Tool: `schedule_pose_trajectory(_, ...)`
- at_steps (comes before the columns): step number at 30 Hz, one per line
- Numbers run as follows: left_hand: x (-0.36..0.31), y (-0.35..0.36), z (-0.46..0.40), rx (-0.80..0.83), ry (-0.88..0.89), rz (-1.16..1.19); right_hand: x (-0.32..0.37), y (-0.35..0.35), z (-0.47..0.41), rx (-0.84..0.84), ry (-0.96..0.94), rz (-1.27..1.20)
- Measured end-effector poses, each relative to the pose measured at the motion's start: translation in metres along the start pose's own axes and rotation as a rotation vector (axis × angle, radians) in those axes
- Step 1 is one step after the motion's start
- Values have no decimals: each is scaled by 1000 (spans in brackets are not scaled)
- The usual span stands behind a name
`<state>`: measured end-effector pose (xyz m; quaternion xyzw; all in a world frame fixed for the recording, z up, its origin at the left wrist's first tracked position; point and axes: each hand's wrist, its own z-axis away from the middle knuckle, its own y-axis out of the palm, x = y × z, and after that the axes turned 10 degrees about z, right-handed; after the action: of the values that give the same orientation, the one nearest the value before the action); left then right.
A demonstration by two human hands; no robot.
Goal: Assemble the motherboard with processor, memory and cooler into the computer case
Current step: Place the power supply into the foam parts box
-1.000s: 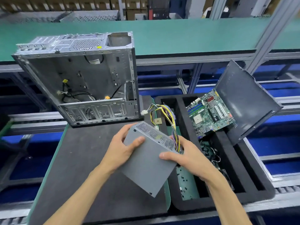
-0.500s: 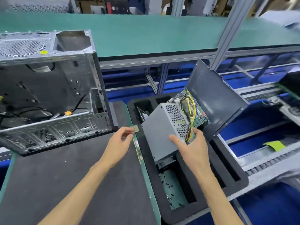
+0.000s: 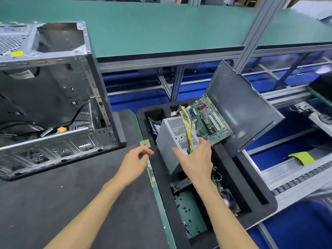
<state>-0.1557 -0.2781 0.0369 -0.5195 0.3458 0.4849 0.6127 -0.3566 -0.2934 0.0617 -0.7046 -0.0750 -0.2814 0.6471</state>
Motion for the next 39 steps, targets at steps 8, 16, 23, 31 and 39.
schedule_pose_trajectory(8, -3, 6, -2, -10, -17, -23, -3, 34, -2, 15, 13, 81)
schedule_pose_trajectory(16, 2, 9, -2, -34, -56, -20, -8, 66, 1, 32, 33, 63)
schedule_pose_trajectory(23, 10, 12, -4, -29, -81, -15, -18, 88, 12, -48, 0, 24)
schedule_pose_trajectory(31, 3, 21, -11, -19, -65, -22, -33, 94, 17, -83, -3, 95)
schedule_pose_trajectory(39, -11, 37, -19, -22, 6, -13, -54, 72, 13, 94, -135, 39)
